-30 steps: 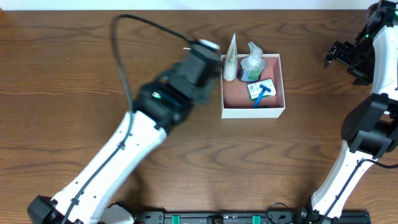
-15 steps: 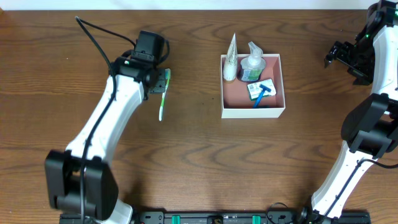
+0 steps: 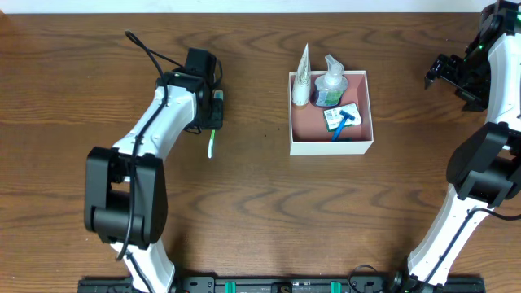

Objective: Pack container
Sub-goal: 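Move the left gripper back left over the green toothbrush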

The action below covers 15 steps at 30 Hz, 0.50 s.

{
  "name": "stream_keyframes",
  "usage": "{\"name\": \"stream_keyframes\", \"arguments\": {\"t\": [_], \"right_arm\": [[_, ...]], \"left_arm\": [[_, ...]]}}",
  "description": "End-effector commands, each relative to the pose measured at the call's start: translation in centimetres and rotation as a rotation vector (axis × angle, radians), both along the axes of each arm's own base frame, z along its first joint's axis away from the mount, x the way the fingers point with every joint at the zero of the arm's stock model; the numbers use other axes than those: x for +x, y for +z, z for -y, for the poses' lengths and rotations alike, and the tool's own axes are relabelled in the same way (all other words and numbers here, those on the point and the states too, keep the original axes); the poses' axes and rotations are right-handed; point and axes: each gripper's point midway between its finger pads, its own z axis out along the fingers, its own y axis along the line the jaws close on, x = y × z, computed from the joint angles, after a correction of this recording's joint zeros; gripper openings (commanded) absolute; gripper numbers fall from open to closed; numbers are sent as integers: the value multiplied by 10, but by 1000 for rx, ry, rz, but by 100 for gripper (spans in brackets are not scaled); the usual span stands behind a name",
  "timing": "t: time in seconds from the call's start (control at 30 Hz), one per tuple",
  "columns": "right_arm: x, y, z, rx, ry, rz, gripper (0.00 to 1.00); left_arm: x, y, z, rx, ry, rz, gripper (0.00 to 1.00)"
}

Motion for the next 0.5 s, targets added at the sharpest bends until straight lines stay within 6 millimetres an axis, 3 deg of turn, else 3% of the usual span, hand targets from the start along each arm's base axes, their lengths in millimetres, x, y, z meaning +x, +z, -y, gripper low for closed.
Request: {"name": "stream_keyframes", "arguments": {"t": [0.0, 0.27, 0.47], "right_arm": [[0, 6, 0, 1, -15, 13, 99], [0, 6, 0, 1, -15, 13, 99], [0, 6, 0, 1, -15, 13, 99]], "left_arm": [[-4, -16, 0, -2, -12, -39, 43], [-6, -35, 11, -58, -50, -82, 43], [-3, -36, 12, -60, -49, -73, 43]]}}
